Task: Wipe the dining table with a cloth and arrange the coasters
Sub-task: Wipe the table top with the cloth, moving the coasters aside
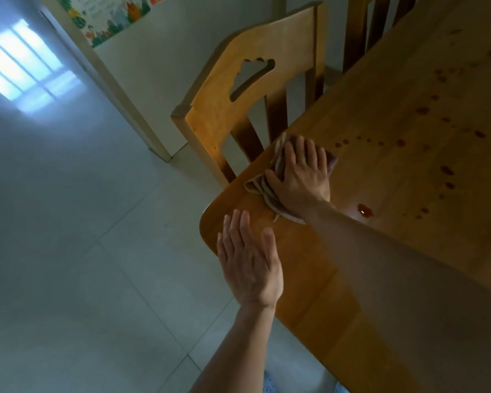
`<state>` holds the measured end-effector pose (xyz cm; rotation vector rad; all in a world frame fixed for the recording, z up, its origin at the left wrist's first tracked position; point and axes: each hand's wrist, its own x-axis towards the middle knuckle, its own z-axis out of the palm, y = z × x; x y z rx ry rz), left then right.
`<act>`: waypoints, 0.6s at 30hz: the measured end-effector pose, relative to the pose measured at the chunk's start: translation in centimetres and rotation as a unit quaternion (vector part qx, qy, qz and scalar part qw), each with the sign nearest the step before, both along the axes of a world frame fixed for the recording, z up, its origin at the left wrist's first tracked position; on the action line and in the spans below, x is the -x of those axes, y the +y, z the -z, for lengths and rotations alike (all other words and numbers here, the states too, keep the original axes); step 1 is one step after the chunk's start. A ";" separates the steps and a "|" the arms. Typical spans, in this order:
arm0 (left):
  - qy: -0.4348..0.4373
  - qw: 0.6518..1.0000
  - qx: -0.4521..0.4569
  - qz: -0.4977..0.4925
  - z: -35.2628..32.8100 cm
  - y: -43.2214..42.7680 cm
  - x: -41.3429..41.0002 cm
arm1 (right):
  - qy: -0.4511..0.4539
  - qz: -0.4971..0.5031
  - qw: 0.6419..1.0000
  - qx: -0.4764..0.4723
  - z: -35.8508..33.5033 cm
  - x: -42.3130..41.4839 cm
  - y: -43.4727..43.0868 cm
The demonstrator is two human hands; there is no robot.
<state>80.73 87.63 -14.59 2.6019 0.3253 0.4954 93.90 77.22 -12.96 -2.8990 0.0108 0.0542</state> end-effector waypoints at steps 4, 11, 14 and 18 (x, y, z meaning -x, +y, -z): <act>-0.032 0.999 0.028 -0.005 0.5 0.4 0.0 | 0.001 -0.216 0.976 -0.009 -0.9 2.0 -0.1; -0.020 0.991 0.128 -0.026 -0.4 0.2 0.4 | 0.059 -0.239 0.944 -0.221 -2.0 14.1 -3.9; -0.003 0.993 0.120 -0.016 -0.5 0.2 0.5 | 0.123 -0.065 0.886 -0.442 -4.3 16.7 -5.2; 0.000 0.995 0.100 -0.003 -0.6 0.3 0.6 | 0.120 0.121 0.683 -0.710 -7.7 18.6 -7.1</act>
